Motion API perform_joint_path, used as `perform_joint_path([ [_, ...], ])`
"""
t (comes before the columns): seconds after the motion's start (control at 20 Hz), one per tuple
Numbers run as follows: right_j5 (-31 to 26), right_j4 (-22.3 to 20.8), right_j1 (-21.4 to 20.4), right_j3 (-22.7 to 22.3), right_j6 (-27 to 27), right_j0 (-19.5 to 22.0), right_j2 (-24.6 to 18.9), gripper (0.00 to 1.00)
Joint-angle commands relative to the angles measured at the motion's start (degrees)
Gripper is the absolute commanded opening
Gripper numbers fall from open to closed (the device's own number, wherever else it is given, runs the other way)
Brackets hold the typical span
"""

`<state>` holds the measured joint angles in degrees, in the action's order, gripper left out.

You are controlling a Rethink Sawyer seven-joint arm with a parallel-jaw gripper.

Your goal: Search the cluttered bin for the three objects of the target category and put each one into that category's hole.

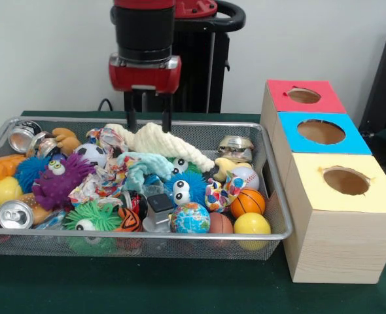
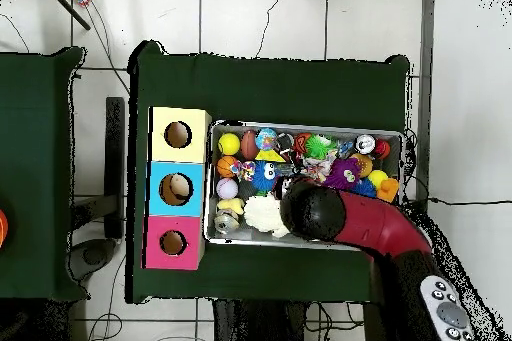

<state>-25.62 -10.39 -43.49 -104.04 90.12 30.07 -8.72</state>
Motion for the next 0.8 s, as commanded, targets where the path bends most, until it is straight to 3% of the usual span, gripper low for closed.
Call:
perform_joint_path([
  [0.05, -8.5, -5.8, 7.1, 11.0, -12.5, 4.5, -8.5, 1.00],
  [0.8, -12.2, -14.2, 14.3, 18.7, -16.3, 10.4, -14.5, 1.00],
])
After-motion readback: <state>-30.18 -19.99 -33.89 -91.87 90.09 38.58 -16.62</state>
